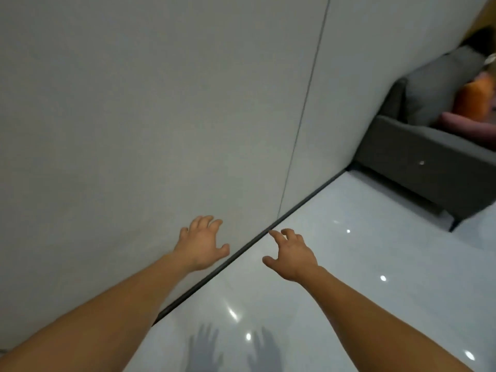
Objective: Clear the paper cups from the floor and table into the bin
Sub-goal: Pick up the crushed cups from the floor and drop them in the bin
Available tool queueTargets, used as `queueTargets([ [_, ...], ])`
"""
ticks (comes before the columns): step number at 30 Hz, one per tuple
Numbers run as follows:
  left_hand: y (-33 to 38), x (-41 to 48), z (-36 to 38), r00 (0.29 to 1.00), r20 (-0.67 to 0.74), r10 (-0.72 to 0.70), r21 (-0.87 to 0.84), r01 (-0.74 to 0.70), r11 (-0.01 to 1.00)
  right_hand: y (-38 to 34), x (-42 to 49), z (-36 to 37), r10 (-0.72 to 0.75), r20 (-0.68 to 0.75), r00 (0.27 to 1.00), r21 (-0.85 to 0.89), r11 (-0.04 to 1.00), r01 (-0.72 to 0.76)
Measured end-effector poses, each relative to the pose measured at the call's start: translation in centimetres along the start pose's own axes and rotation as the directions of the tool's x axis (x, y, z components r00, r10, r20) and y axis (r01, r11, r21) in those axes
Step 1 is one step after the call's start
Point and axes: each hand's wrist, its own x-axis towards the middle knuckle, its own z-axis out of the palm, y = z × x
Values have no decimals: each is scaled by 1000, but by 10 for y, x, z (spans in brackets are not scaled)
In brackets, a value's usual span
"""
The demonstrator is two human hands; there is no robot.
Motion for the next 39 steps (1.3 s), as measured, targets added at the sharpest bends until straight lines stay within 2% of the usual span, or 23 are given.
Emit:
queueTargets([
  [7, 179, 83, 5, 963, 54, 265, 53, -268, 962, 158, -25, -63, 279, -98, 955, 102, 958, -269],
  [11, 254, 134, 18, 919, 117, 377, 75, -386, 919, 232, -40, -74, 422, -77, 903, 147, 901, -408],
  [16, 356, 215, 15, 830, 138, 540, 87, -554, 828, 318, -31, -107, 575, -92, 813, 160, 815, -558],
  [23, 504, 300, 3, 646, 157, 747, 96, -763, 640, 415, -28, -152, 760, -132, 637, 245, 647, -722],
  [30, 661, 329, 39, 475, 279, 835, 102, -879, 466, 533, -55, -164, 891, -84, 447, 376, 444, -814],
  [35, 790, 337, 67, 421, 306, 854, 73, -905, 420, 643, -76, -185, 912, -79, 402, 403, 398, -824],
  [39, 880, 342, 82, 402, 310, 862, 66, -913, 402, 721, -91, -212, 913, -71, 401, 396, 395, -829],
])
